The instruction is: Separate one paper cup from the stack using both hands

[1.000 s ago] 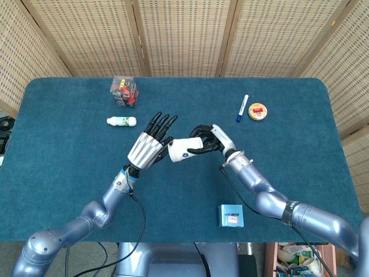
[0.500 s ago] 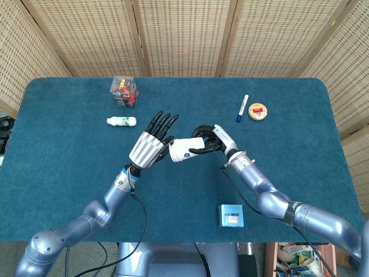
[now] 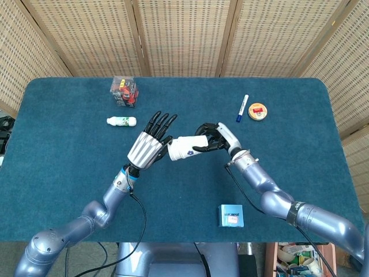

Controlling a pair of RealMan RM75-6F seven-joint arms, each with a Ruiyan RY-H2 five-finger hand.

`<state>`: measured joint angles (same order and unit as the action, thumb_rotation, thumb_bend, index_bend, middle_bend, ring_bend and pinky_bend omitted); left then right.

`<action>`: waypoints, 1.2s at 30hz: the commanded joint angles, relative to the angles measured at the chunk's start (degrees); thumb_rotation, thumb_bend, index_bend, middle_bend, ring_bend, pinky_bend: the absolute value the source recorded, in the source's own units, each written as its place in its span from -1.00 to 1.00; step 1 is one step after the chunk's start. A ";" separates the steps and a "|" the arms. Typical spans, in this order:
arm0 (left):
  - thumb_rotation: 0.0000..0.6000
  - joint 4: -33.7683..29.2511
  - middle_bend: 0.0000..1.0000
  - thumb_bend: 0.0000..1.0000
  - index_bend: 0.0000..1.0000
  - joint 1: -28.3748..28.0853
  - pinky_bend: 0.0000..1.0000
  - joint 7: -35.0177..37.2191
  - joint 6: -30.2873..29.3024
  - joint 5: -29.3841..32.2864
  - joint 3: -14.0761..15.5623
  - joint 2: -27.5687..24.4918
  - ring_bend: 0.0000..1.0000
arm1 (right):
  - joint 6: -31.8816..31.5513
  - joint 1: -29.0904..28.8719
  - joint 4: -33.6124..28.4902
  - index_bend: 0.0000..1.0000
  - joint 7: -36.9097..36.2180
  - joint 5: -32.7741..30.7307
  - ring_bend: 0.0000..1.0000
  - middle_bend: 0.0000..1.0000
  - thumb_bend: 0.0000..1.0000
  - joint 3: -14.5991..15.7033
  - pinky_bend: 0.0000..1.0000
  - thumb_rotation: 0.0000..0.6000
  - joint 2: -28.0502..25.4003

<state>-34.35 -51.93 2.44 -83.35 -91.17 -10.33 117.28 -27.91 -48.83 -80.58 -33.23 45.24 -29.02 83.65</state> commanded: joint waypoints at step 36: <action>1.00 -35.86 -1.00 0.03 0.36 6.93 -1.00 2.86 32.02 6.53 11.34 -48.46 -1.00 | -19.14 3.42 3.63 0.03 36.29 14.92 -0.07 0.16 -0.12 16.90 0.31 1.00 -5.18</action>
<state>-66.08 -44.01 5.31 -57.56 -87.28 -0.52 71.71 -44.88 -45.76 -76.85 -0.05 59.02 -13.79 78.21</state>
